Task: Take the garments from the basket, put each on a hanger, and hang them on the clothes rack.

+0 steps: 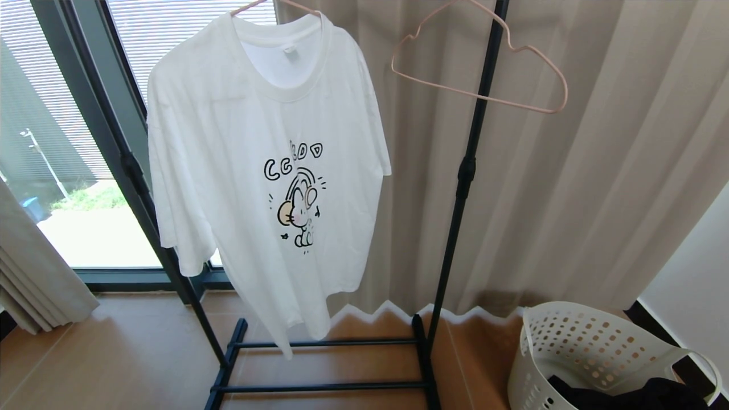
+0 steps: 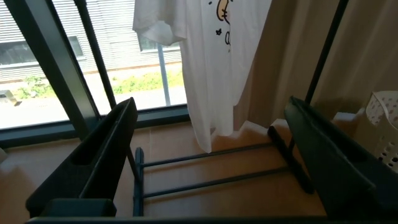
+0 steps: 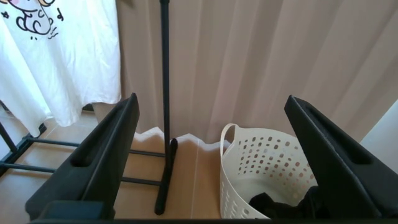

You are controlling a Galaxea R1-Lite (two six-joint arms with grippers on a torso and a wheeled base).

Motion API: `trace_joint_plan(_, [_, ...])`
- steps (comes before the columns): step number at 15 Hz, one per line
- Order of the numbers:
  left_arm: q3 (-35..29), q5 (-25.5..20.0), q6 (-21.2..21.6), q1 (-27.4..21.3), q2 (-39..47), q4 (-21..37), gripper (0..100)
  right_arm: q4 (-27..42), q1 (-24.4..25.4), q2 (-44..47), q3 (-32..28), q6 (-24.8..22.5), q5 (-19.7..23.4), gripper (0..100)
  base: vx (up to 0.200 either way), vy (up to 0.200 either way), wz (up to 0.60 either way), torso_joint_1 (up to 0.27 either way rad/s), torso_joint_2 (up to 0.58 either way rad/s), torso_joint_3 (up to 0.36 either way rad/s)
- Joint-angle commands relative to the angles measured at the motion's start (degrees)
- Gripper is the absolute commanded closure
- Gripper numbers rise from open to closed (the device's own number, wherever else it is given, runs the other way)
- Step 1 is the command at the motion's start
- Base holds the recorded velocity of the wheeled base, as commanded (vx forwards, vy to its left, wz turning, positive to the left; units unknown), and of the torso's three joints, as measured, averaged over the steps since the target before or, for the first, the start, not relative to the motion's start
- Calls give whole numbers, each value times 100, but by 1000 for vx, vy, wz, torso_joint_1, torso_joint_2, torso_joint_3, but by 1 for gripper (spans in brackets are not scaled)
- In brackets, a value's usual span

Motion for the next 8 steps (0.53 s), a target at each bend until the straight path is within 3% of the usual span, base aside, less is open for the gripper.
trace_joint_plan(1, [0, 0, -1, 2, 7, -2, 0, -2, 1, -2, 0, 7, 0, 0, 0, 0, -600, 2, 2, 2])
trace_joint_plan(8, [0, 0, -1, 2, 7, -2, 0, -2, 1, -2, 0, -1, 0, 0, 0, 0, -600, -1, 4, 2])
